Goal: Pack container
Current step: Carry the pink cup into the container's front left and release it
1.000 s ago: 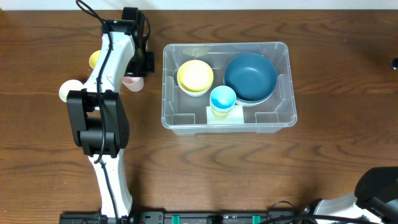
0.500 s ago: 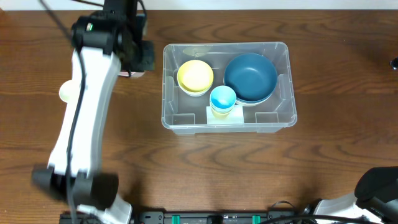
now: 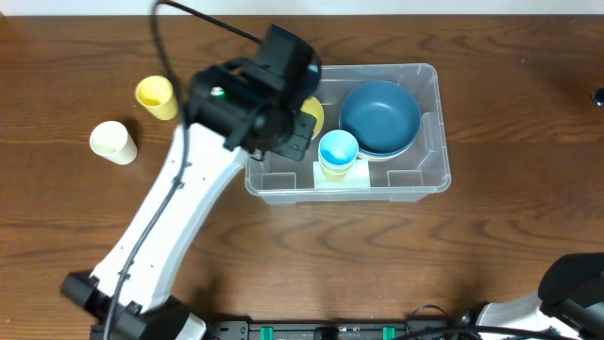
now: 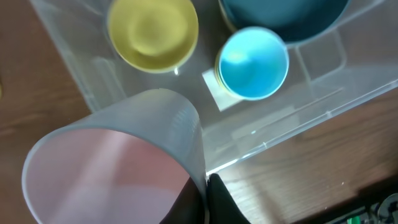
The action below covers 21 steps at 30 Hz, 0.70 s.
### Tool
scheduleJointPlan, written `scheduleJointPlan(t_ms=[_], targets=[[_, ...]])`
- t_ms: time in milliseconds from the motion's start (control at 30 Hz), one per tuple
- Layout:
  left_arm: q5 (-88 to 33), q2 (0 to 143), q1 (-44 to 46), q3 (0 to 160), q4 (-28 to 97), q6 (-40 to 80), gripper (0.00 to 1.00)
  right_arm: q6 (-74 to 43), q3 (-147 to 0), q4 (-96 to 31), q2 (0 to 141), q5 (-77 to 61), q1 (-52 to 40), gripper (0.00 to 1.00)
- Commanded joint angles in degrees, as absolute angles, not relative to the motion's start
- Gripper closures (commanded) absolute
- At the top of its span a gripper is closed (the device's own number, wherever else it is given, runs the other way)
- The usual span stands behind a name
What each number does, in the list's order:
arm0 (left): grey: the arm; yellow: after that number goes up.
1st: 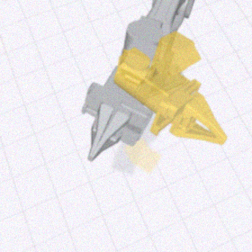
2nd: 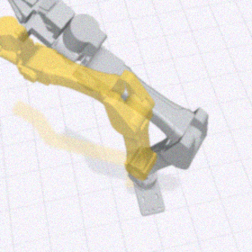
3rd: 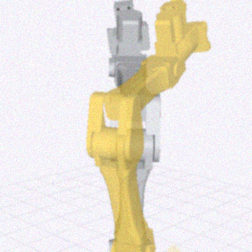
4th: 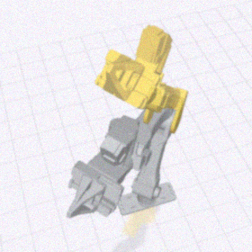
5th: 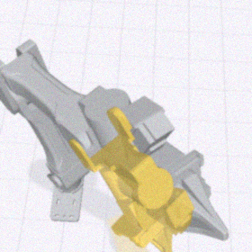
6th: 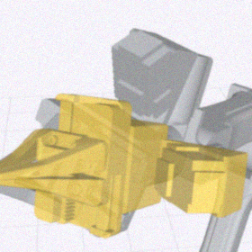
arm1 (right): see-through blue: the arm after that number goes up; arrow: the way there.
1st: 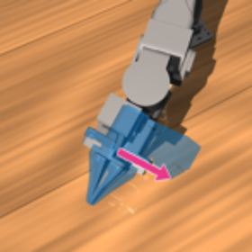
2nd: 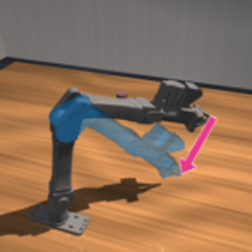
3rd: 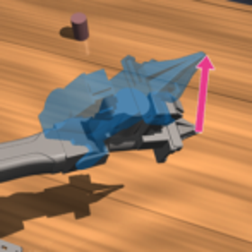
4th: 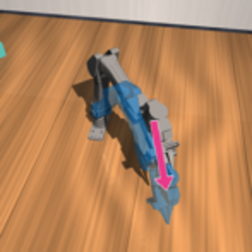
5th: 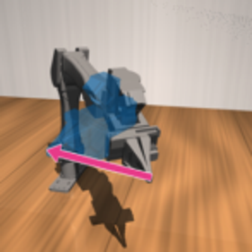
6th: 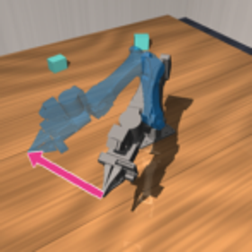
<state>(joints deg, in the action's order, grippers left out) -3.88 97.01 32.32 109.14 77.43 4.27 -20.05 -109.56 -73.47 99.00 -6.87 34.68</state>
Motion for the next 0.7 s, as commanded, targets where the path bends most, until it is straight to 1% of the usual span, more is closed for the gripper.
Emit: scheduleJointPlan(t_ms=[0,433,667], targets=[[-3.20,99.29,32.99,107.09,77.32,5.52,0.94,-19.22,-110.21,-73.49,99.35,-6.90,34.87,0.01],[-3.44,108.25,33.47,105.10,75.55,8.56,0.94,-19.22,-110.21,-73.49,99.35,-6.90,34.87,0.01],[-3.38,112.03,35.14,105.10,73.67,9.37,0.94,-19.22,-110.21,-73.49,99.35,-6.92,34.87,0.01]])
